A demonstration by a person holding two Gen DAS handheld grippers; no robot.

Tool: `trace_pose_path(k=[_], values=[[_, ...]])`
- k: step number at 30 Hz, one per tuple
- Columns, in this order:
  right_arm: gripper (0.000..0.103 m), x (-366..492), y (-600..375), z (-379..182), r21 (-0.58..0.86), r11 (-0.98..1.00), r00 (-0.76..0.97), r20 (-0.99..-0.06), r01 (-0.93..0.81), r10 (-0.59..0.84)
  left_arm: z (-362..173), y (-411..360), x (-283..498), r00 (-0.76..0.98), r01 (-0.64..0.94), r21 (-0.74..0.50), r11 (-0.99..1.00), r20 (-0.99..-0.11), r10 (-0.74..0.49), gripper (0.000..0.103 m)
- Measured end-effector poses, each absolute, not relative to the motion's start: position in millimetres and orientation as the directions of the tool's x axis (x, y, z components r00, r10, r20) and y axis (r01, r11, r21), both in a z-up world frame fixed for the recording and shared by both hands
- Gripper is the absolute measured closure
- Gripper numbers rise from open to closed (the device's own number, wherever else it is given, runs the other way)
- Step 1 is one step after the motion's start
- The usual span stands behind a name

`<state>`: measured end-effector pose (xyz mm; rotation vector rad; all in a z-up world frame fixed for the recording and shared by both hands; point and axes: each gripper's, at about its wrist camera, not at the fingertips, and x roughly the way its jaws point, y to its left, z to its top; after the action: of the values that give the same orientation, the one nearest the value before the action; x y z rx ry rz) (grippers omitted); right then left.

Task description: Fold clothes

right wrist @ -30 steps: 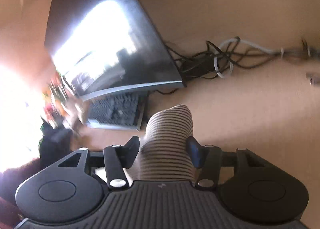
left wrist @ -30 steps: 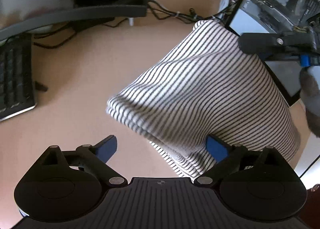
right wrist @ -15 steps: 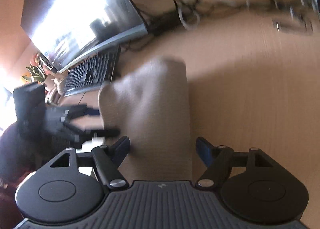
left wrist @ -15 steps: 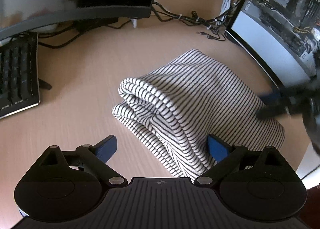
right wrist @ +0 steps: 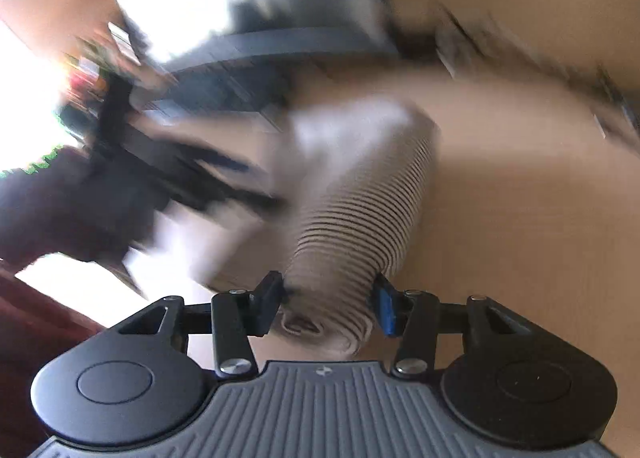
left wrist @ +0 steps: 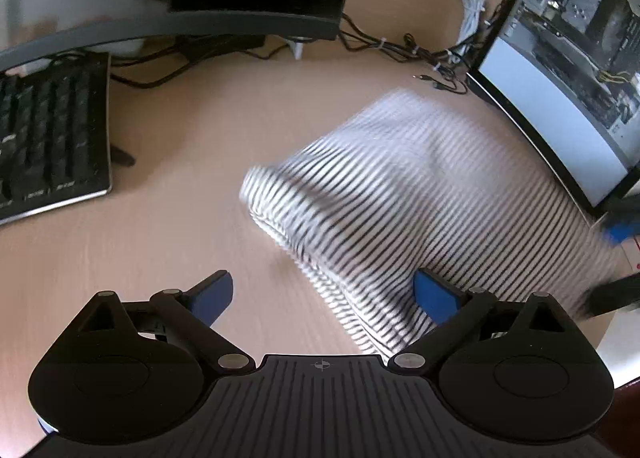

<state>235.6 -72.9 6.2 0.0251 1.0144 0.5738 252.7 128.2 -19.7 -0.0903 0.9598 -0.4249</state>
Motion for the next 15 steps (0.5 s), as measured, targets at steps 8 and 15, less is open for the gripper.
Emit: trace_pose_path(k=[8,15], values=[[0.042,251,-101,79,0.328,0.856,0.555,-0.657,-0.399,0.51,-22,125,246,0.526,0.313,-0.261,0.913,-0.753,-0.396,0.003],[0.063,323,-19,69,0.338,0.816,0.478,-0.679,-0.47,0.557,-24,125,244,0.538,0.335,-0.262,0.905,-0.735,-0.412,0.002]])
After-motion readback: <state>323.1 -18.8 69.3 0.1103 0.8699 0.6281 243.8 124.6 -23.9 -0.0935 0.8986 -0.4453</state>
